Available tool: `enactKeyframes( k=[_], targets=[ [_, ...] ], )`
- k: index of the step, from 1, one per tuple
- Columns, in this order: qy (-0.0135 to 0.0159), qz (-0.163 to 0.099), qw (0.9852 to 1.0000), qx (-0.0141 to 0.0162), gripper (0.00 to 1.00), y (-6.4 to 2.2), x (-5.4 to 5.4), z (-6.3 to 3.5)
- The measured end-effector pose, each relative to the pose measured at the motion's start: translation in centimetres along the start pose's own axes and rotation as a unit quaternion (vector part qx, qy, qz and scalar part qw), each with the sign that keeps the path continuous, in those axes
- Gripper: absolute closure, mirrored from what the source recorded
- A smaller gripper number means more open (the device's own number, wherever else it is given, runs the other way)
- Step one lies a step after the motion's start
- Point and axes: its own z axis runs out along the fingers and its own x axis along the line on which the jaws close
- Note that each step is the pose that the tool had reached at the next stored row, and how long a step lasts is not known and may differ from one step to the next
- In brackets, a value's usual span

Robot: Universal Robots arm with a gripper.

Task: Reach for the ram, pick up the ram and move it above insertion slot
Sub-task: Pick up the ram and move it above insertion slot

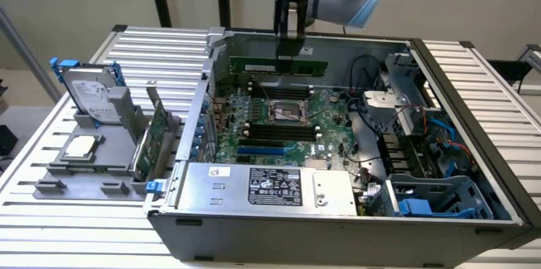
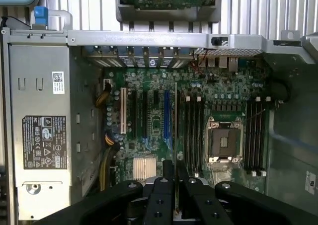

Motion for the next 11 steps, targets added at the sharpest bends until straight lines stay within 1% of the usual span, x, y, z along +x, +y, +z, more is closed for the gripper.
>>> enactKeyframes(
  k=[4,11],
  targets=[
    [0.0001,0.001,1.0,0.0,0.86,-1.01,-0.13,0.0],
    [0.0,0.001,1.0,0.0001,0.86,-1.07,-0.13,0.01]
  ],
)
